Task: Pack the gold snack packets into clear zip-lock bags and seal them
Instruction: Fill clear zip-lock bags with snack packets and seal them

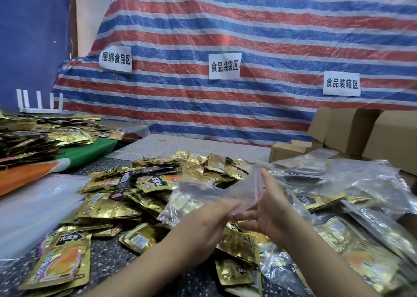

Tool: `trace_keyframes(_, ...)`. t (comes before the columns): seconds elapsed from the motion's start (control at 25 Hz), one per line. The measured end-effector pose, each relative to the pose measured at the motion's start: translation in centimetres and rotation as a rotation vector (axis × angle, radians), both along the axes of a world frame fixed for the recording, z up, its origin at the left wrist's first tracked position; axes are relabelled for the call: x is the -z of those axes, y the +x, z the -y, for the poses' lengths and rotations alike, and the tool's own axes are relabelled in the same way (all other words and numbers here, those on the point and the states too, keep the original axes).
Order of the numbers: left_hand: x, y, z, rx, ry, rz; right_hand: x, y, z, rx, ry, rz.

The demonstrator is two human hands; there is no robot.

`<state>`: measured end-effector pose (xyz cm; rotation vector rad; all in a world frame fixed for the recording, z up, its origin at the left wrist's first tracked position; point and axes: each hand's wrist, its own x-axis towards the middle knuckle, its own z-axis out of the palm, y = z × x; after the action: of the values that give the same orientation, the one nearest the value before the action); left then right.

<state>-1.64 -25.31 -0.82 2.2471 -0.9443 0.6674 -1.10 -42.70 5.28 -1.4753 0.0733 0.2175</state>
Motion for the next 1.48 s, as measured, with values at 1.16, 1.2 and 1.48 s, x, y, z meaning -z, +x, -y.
trace_keyframes(1.16, -1.5, -0.5, 4.5, -0.143, -0.024, -0.167, 4.3, -0.3, 2.1, 0.011, 0.062, 0.191)
trace_keyframes(1.2, -1.3, -0.4, 4.3, -0.126, -0.042, -0.193, 4.2, -0.4, 2.1, -0.017, 0.087, 0.178)
trace_keyframes(1.48, -0.5, -0.8, 2.7, -0.018, -0.168, -0.315, 3.9, -0.8, 2.5, -0.145, 0.079, 0.155)
